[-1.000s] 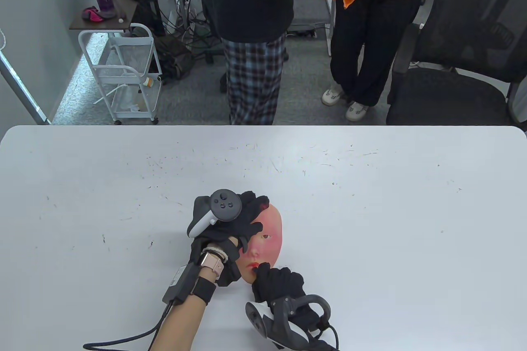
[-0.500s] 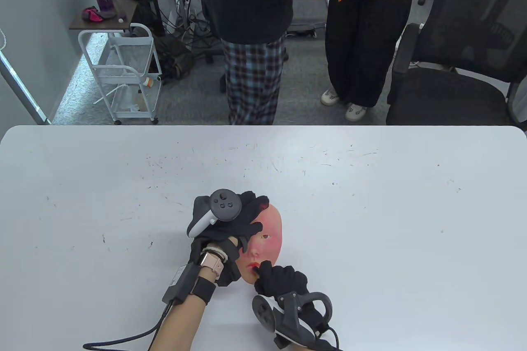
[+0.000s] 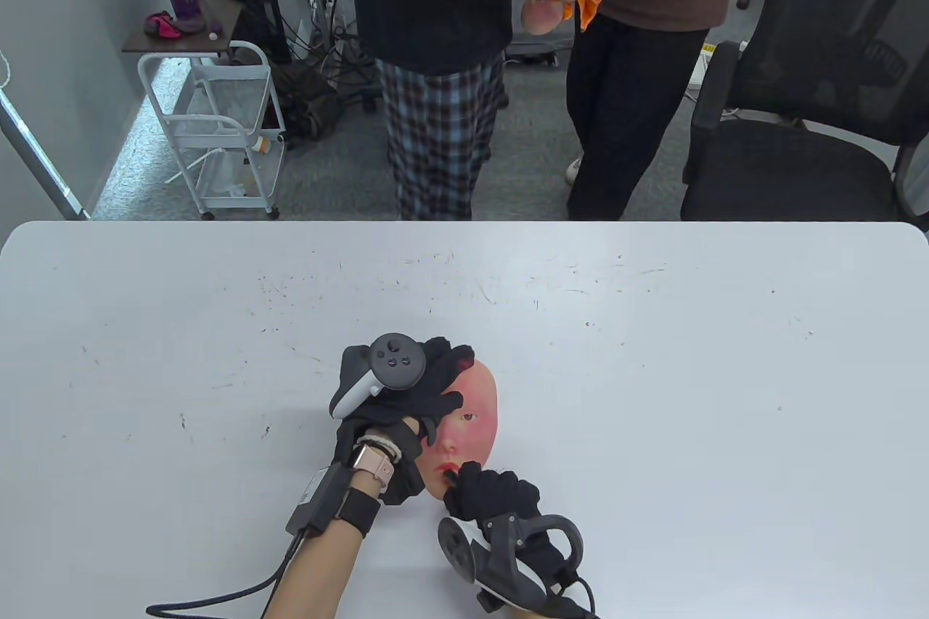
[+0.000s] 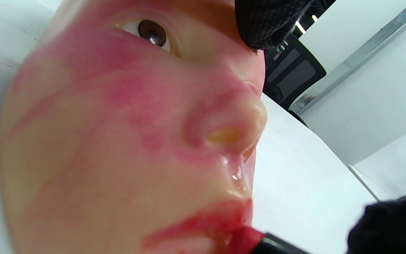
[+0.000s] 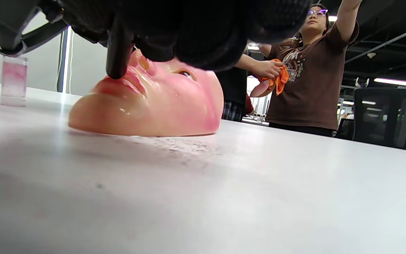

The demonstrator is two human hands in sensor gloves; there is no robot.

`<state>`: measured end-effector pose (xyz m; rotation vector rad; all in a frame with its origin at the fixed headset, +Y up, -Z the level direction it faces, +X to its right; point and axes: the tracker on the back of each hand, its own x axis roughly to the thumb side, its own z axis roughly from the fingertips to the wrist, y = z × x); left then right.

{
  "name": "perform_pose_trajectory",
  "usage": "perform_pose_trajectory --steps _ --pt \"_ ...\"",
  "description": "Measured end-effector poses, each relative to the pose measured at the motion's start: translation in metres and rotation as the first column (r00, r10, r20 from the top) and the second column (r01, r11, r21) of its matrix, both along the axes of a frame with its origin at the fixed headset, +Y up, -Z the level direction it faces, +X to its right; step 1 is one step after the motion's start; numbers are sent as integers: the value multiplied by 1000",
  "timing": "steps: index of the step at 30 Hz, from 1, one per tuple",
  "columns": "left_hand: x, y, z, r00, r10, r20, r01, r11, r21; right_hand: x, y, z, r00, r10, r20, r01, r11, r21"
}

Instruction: Apply lipstick on mannequin lips

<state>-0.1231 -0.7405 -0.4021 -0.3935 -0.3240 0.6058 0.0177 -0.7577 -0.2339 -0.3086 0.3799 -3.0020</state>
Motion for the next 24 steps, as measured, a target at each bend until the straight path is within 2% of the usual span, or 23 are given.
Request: perform_pose_trajectory --steps 4,11,16,20,24 --pt "0 0 0 1000 -1 1 1 1000 0 -5 1 1 1000 28 4 -28 999 27" --pt "0 0 0 1000 -1 3 1 1000 -1 -10 1 -2 1000 11 3 -11 1000 15" --pt "0 0 0 1000 -2 3 2 1000 -1 -2 3 -2 998 32 55 -33 999 17" --pt "0 -1 -1 1000 -2 4 2 1000 -2 -12 1 1 1000 17 -6 -17 1000 25" --pt "0 -1 -1 1000 -3 5 3 1000 -2 -22 -1 1 997 80 -17 -79 996 49"
